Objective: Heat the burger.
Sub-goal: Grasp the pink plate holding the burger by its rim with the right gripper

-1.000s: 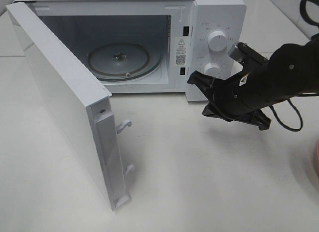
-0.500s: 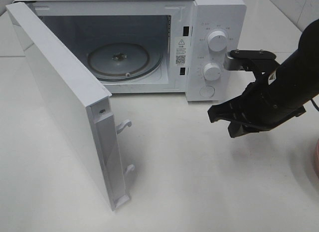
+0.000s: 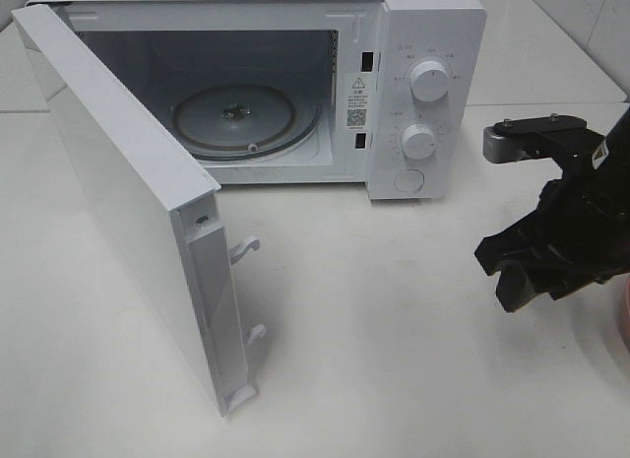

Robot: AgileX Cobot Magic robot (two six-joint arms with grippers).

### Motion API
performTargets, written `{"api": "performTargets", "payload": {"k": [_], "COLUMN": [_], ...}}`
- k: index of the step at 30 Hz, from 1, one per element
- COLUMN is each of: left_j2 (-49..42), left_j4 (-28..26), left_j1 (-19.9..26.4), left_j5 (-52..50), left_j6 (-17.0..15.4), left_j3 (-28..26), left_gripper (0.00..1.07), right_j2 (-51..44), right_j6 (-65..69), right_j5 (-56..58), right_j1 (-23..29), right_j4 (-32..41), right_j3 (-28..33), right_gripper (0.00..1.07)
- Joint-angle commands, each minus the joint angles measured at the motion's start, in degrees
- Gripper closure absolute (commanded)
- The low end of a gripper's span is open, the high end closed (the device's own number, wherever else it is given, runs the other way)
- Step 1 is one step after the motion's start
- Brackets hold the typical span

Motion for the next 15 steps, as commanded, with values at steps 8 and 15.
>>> {"api": "performTargets", "payload": {"k": [8,15], "left_j2": [-1.2,-1.2], "left_j4": [0.1,0.1], "left_j1": [-0.1,-0.1], "left_j5": [-0.5,-0.5], "left_j6": [-0.2,-0.2], "left_j3": [0.0,0.0], "left_gripper": [0.07,0.07], "right_j2": [-0.5,-0.5], "right_j6": [-1.0,0.7], "right_j5": [7.0,11.6], "right_j1": [-4.1,-8.8], "right_j4": [-2.8,-8.8], "right_j3": [0.2,0.2], "right_gripper": [0.05,0.15]}}
